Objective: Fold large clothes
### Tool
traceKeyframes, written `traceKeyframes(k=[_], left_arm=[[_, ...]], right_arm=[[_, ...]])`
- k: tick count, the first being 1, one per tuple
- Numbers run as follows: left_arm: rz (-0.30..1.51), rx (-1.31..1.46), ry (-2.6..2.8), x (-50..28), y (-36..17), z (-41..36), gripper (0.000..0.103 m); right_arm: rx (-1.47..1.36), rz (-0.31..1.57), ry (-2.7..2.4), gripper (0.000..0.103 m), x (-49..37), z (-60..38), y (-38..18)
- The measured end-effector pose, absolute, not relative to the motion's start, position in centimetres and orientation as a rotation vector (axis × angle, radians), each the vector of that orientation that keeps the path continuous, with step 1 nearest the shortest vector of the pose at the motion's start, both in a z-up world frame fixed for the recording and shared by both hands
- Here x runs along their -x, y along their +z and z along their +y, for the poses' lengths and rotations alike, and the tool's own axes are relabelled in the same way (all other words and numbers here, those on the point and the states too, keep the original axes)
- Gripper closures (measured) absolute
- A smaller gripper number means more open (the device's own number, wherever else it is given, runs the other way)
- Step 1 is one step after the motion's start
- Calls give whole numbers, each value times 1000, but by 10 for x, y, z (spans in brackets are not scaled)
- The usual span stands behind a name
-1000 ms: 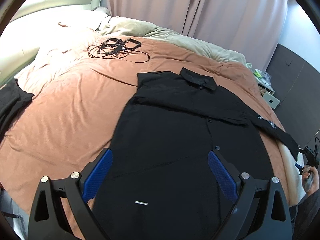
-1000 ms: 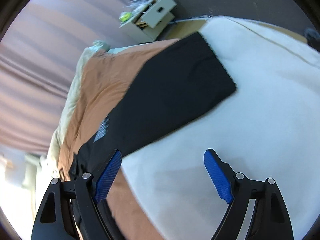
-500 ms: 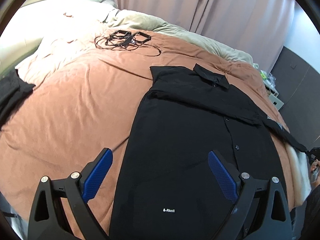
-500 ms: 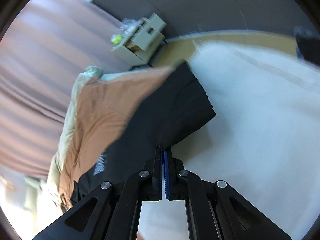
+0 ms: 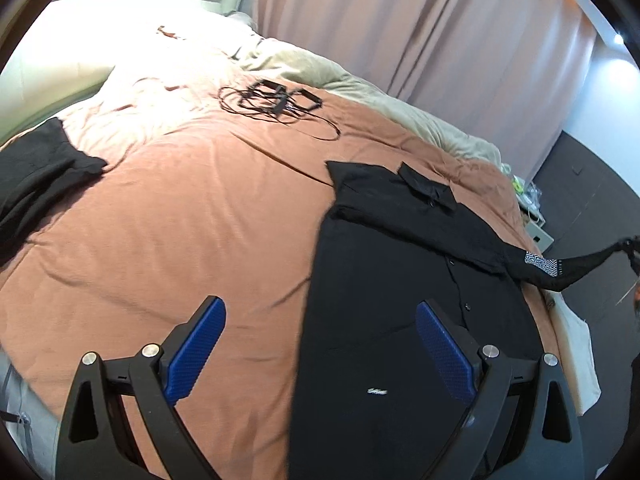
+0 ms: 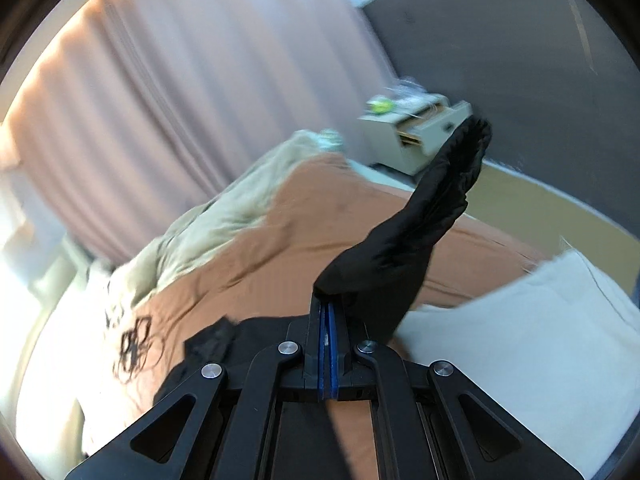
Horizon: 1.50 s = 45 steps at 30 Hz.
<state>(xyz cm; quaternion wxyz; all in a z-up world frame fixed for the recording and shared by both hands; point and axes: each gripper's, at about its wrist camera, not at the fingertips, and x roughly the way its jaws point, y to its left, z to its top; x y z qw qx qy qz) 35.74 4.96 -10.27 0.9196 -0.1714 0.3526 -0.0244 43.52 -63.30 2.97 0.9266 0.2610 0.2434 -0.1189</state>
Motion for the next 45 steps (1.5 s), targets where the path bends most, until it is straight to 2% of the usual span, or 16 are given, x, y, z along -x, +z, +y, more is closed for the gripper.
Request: traceKeyframes(k=[6, 17, 23, 30, 32, 34, 35, 36, 45], left_arm=[[698, 397, 0, -337, -107, 102, 5], [680, 479, 91, -311, -133, 187, 5], [693, 505, 122, -309, -154, 213, 5], [719, 525, 163, -311, -173, 237, 5], [738, 529, 171, -315, -180, 240, 5], [754, 533, 167, -318, -184, 241, 5], [759, 532, 162, -319, -184, 240, 5], [761, 527, 157, -321, -184, 238, 5], [767, 447, 63, -359, -165, 190, 5]], right_arm=[[-400, 529, -152, 100, -474, -527, 52], [-253, 595, -29, 100, -531, -365, 47], [-186, 653, 35, 100, -563, -287, 22], [-77, 751, 103, 100, -594, -193, -34], [-21, 800, 118, 93, -599, -167, -57], [-3, 853, 159, 68, -605, -149, -75], [-8, 881, 194, 41, -605, -144, -84], [-9, 897, 218, 25, -603, -141, -92], [-106, 914, 239, 23, -583, -209, -85]])
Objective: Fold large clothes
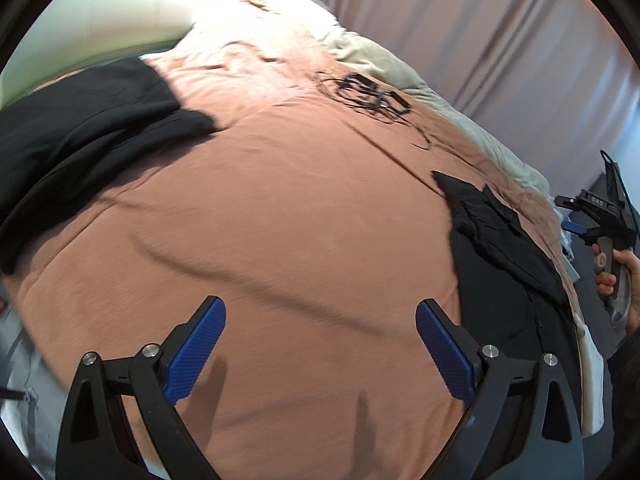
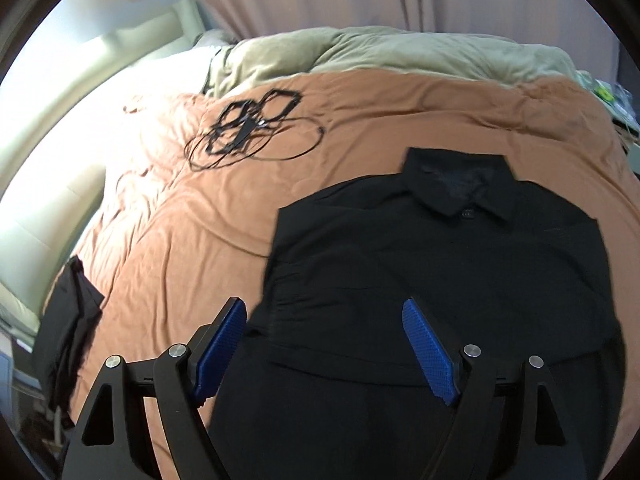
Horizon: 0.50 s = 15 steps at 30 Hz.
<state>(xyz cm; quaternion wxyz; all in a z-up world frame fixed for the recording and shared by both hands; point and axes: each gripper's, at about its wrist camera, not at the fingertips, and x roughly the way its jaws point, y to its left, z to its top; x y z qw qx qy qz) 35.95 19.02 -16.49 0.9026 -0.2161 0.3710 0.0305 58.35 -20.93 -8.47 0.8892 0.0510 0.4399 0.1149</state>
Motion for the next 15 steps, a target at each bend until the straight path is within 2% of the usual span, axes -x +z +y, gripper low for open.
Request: traceKeyframes(k=[15], left_arm=[[818, 309, -158, -478, -129, 46, 5]], right_arm=[[-185, 882, 14, 23, -552, -431, -106]])
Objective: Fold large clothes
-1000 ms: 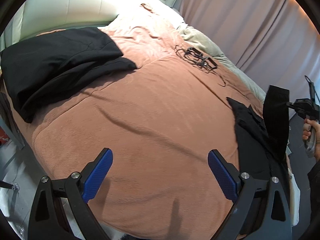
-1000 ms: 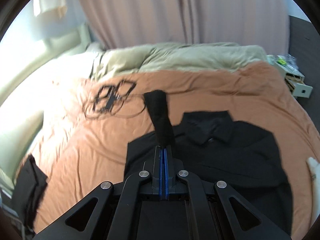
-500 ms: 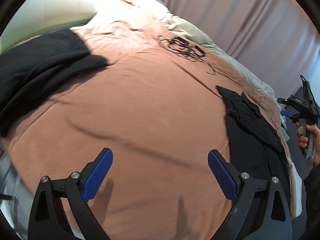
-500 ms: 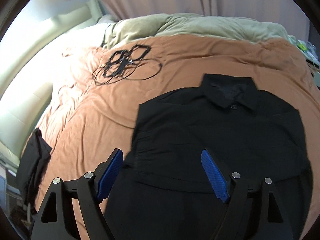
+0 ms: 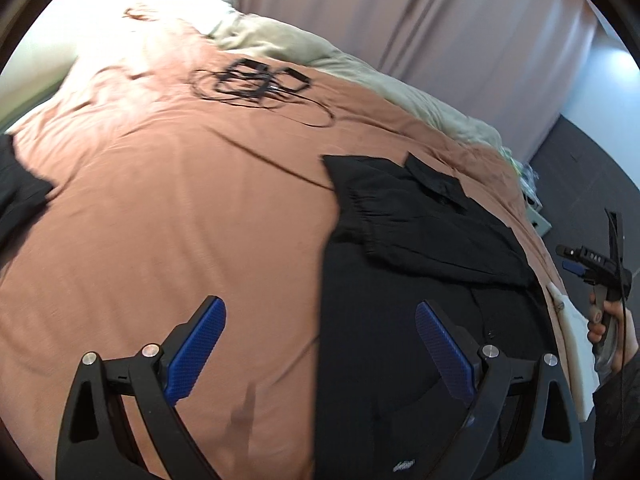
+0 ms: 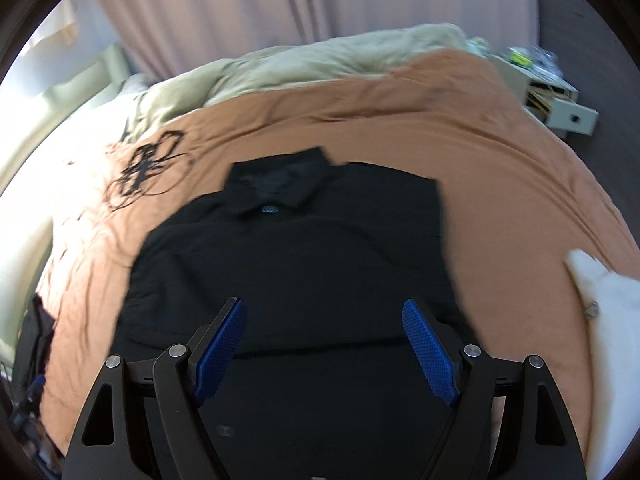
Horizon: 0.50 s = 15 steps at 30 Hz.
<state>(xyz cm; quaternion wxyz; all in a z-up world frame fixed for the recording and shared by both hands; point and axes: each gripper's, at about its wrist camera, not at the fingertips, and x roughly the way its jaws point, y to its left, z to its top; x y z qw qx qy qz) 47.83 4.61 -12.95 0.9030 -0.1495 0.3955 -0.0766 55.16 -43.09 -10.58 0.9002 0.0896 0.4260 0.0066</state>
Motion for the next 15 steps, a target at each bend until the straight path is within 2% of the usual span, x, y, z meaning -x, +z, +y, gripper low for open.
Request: traceKeyframes(k=[8, 10, 12, 15], left_arm=[[888, 226, -211, -536, -144, -23, 8], [911, 203, -216, -546, -151, -36, 11], [948, 181, -212, -557, -161, -48, 18], [1010, 155, -192, -573, -180, -60, 21]], right_arm=[[-209, 918, -81, 23, -550, -509, -144], [-218, 935, -86, 23, -552, -523, -155], [-227, 956, -84, 23, -554, -531, -166], [-215, 978, -76, 25, -558, -535, -181]])
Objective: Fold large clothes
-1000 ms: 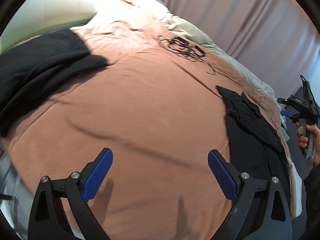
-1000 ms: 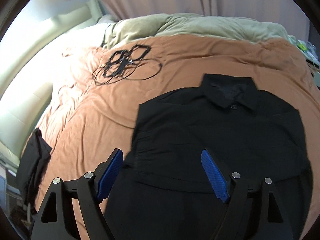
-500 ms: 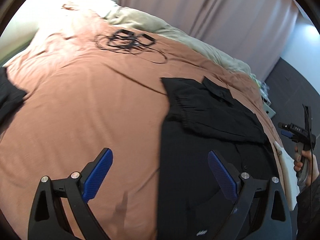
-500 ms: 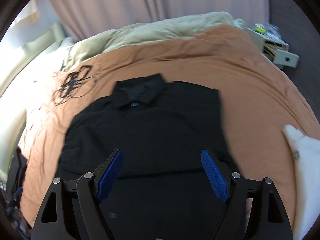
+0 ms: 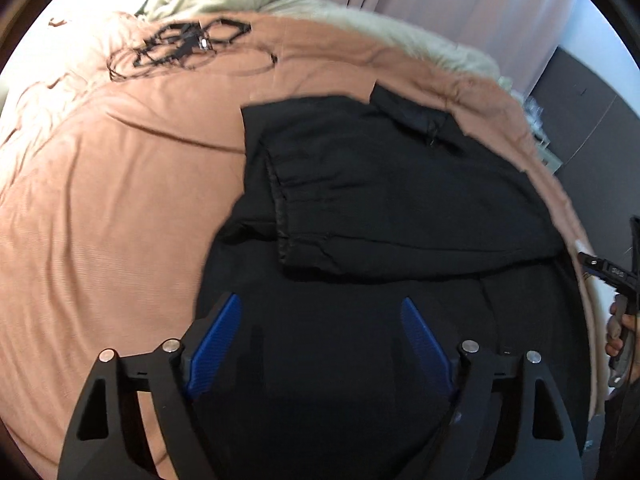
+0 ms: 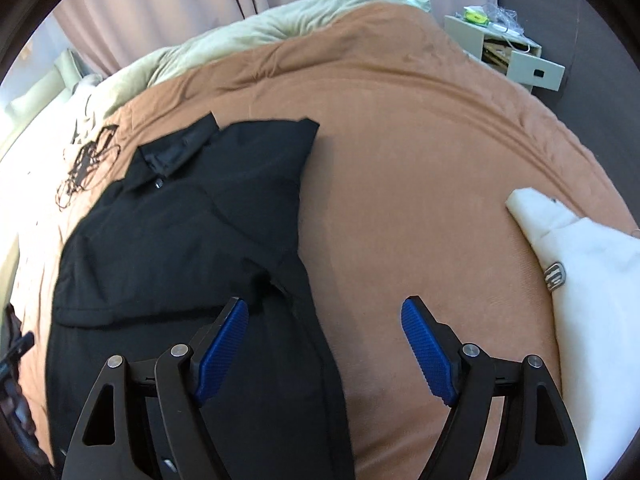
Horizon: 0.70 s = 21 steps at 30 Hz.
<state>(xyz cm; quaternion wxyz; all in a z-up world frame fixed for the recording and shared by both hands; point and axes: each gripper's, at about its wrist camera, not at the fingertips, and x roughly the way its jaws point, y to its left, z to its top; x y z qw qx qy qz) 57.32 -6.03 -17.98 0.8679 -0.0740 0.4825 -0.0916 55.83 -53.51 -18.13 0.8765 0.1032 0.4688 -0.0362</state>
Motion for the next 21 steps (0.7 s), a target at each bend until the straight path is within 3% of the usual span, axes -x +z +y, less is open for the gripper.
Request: traceKeyframes(k=[7, 8, 12, 21], left_arm=[[1082, 55, -140, -605, -207, -81, 45], [1077, 45, -125, -608, -206, -82, 52], [1058, 36, -114, -621, -202, -89, 61], [1046, 60, -52, -647, -192, -88, 61]], right_arm=[[-73, 1019, -67, 28, -574, -514, -205], [-67, 1022, -70, 31, -575, -516, -207], [-115, 1027, -132, 41, -587, -534, -212], [-229, 1038, -165, 41, -579, -556, -228]])
